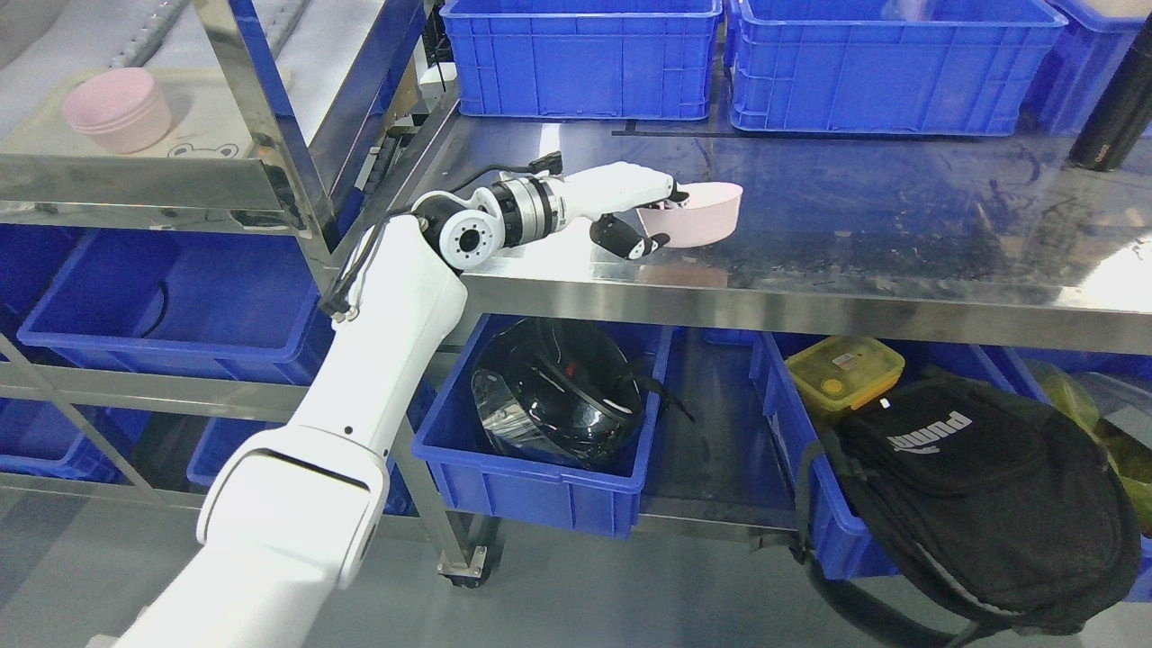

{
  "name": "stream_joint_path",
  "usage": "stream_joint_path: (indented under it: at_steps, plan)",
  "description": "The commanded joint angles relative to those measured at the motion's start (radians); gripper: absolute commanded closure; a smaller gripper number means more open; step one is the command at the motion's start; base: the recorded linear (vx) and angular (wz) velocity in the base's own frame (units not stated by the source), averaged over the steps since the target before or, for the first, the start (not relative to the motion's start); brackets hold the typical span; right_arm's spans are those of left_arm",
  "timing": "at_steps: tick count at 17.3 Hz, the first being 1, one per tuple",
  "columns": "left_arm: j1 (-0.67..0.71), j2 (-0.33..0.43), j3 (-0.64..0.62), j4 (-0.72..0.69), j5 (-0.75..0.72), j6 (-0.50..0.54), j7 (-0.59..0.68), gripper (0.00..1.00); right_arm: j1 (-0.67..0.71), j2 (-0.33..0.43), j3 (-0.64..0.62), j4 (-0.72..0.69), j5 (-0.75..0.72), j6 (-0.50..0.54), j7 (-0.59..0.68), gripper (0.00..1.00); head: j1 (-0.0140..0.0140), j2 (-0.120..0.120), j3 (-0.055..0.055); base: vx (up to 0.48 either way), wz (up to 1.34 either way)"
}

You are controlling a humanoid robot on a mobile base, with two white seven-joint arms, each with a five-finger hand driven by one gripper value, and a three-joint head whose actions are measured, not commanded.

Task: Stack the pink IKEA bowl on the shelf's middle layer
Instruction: 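Lift the pink bowl off the shelf with the left hand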

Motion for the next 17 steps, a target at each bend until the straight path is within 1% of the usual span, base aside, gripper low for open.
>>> stream_joint_path:
  at_steps: [1, 4, 6, 8, 10, 14, 17]
  plan:
    - [0.176, 0.018, 0.263, -0.517, 0.115, -0.051, -0.051, 1.00, 0.021, -0.017, 0.000, -0.017, 0.000, 0.000, 0.000, 0.00, 0.0000, 0.000, 0.000, 0.000, 0.00]
    - [0.322, 0.018, 0.255, -0.698, 0.119, -0.177, -0.059, 0.99, 0.021, -0.017, 0.000, -0.017, 0.000, 0.000, 0.000, 0.00, 0.0000, 0.000, 0.000, 0.000, 0.00]
    - [0.411, 0.018, 0.255, -0.758, 0.118, -0.177, -0.077, 0.99, 0.021, -0.017, 0.000, -0.017, 0.000, 0.000, 0.000, 0.00, 0.0000, 0.000, 0.000, 0.000, 0.00]
    - [0.456, 0.018, 0.270, -0.766, 0.118, -0.177, -0.087, 0.99, 0.021, -0.017, 0.000, -0.017, 0.000, 0.000, 0.000, 0.00, 0.0000, 0.000, 0.000, 0.000, 0.00]
    - [0.470, 0.057, 0.316, -0.765, 0.119, -0.177, -0.090, 0.99, 0.021, -0.017, 0.000, -0.017, 0.000, 0.000, 0.000, 0.00, 0.0000, 0.000, 0.000, 0.000, 0.00]
    - [0.482, 0.058, 0.390, -0.765, 0.121, -0.177, -0.110, 0.98, 0.021, -0.017, 0.000, -0.017, 0.000, 0.000, 0.000, 0.00, 0.0000, 0.000, 0.000, 0.000, 0.00]
    - [0.485, 0.051, 0.387, -0.765, 0.122, -0.177, -0.110, 0.98, 0.021, -0.017, 0.000, -0.017, 0.000, 0.000, 0.000, 0.00, 0.0000, 0.000, 0.000, 0.005, 0.00]
